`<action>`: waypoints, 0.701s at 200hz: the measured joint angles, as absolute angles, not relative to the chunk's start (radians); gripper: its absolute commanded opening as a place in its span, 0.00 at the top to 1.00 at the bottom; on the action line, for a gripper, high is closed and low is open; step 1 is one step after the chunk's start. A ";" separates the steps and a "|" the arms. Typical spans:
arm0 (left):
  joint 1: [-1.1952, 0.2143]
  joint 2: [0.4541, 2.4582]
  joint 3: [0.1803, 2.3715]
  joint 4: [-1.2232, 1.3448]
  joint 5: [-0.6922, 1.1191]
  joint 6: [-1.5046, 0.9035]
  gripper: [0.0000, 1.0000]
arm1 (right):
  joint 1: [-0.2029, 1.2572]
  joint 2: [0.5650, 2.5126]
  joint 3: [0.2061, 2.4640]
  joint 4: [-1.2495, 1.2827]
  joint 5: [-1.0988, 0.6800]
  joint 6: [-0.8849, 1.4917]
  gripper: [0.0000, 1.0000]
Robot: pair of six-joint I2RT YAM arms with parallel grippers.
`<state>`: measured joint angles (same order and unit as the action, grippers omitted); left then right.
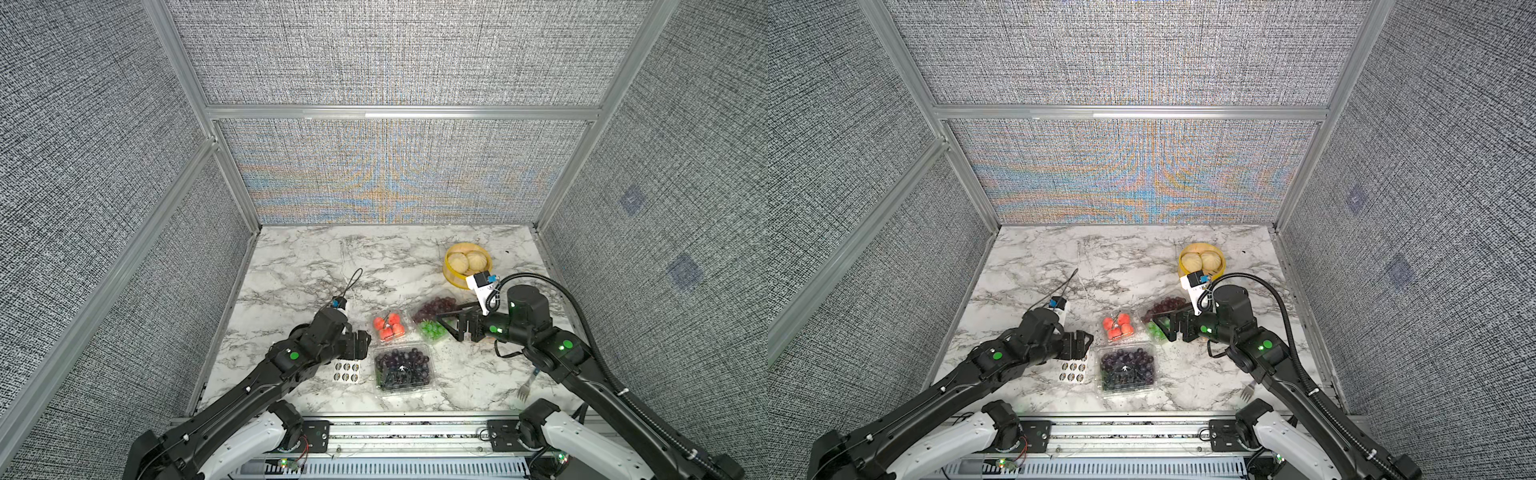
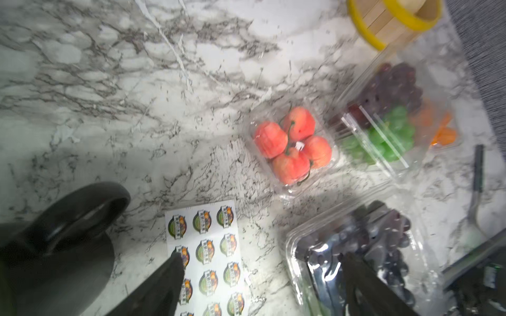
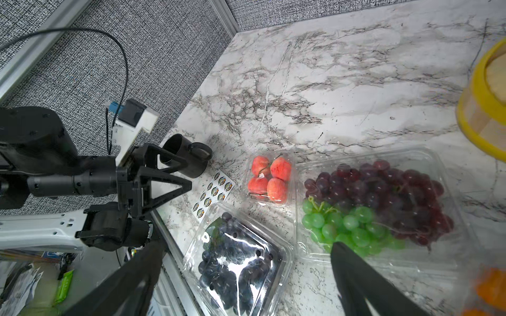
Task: Label fruit boxes
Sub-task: Pick up the label sticker from the center of the board.
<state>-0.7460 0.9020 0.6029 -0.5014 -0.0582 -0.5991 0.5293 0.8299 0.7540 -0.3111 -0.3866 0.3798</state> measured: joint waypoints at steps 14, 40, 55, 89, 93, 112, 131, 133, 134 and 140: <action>-0.756 0.916 0.593 -0.525 -0.099 -0.620 0.09 | 0.529 0.821 0.748 -0.318 -0.373 0.376 0.01; -0.762 0.920 0.555 -0.563 -0.165 -0.667 0.12 | 0.529 0.799 0.740 -0.318 -0.370 0.371 0.01; -0.763 0.922 0.520 -0.564 -0.163 -0.685 0.15 | 0.529 0.786 0.733 -0.315 -0.370 0.371 0.01; -0.771 0.984 0.475 -0.539 -0.124 -0.689 0.14 | 0.529 0.772 0.705 -0.301 -0.370 0.371 0.01; -0.771 0.992 0.472 -0.534 -0.120 -0.689 0.14 | 0.529 0.772 0.705 -0.301 -0.370 0.371 0.01; -0.771 1.036 0.467 -0.521 -0.097 -0.689 0.12 | 0.529 0.774 0.700 -0.287 -0.370 0.371 0.01; -0.772 1.079 0.471 -0.504 -0.087 -0.688 0.11 | 0.530 0.784 0.700 -0.279 -0.370 0.371 0.01; -0.772 1.083 0.471 -0.501 -0.085 -0.688 0.11 | 0.530 0.785 0.700 -0.280 -0.370 0.371 0.01; -0.772 1.087 0.471 -0.500 -0.083 -0.688 0.11 | 0.530 0.786 0.700 -0.280 -0.370 0.371 0.01; -0.773 1.100 0.471 -0.495 -0.079 -0.687 0.11 | 0.529 0.789 0.699 -0.280 -0.370 0.371 0.01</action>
